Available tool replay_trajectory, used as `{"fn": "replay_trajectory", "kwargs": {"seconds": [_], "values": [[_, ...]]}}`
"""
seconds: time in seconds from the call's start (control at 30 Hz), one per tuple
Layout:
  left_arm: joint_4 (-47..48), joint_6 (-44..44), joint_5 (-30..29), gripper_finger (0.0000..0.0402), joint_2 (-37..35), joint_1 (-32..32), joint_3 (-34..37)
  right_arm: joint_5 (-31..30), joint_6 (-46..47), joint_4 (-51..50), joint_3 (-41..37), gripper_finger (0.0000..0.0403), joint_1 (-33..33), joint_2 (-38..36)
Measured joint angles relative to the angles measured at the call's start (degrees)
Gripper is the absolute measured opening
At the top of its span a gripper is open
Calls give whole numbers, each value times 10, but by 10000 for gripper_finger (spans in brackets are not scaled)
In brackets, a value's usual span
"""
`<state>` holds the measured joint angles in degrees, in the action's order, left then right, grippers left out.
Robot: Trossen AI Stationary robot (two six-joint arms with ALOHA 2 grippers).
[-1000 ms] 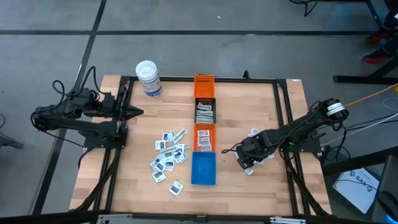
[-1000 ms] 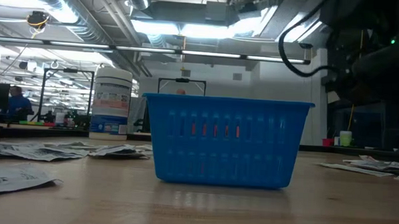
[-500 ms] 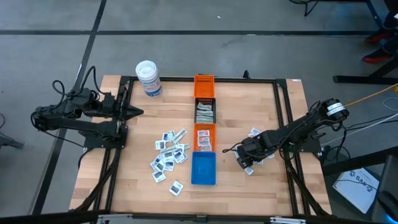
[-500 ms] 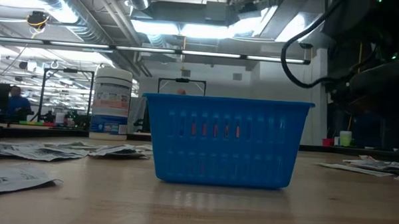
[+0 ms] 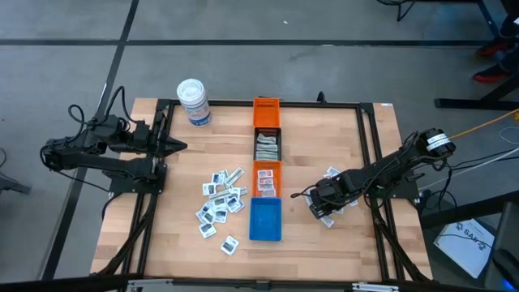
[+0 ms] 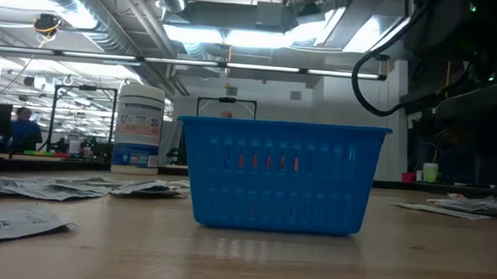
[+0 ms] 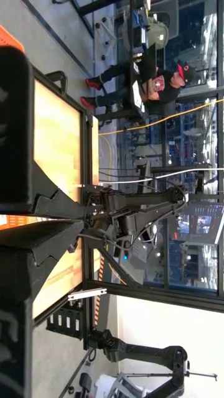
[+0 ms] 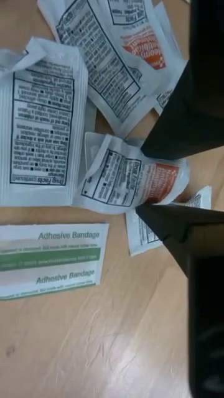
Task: Pick & Place First Aid Supplies
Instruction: Put the orange ointment pack into the bottom orange bin
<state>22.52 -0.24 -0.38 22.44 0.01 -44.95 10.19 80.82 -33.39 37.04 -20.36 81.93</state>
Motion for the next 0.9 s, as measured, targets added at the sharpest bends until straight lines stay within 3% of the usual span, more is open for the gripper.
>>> {"fn": "replay_trajectory", "kwargs": {"seconds": [0.9], "values": [[0,0,0,12,0,0,0,-1,-29,9,71,112,5,1]]}}
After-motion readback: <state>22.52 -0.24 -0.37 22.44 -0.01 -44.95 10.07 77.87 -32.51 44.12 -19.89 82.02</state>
